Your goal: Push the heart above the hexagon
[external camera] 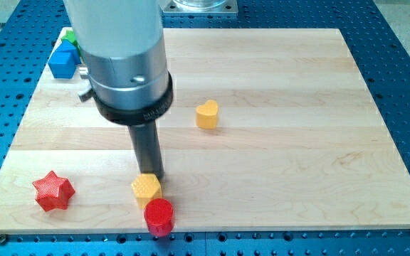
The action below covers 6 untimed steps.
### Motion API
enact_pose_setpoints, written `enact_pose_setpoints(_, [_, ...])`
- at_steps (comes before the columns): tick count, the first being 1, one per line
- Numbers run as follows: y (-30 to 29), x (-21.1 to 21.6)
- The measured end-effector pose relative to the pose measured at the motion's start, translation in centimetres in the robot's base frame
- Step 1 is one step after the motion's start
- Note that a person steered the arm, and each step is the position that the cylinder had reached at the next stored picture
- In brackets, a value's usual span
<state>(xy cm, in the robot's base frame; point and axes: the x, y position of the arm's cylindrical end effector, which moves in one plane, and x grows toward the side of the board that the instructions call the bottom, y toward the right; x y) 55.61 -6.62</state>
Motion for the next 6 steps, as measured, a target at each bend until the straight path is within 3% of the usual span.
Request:
enact_pose_setpoints(1, [2.2, -1.2])
enact_pose_setpoints(2, [13.3, -2.3])
enact_pose_setpoints(3, [15.4, -8.4])
enact_pose_setpoints(4, [11.4, -12.8])
enact_pose_setpoints(5, [6.3, -11.5])
enact_pose_setpoints(6, [0.8, -5.3])
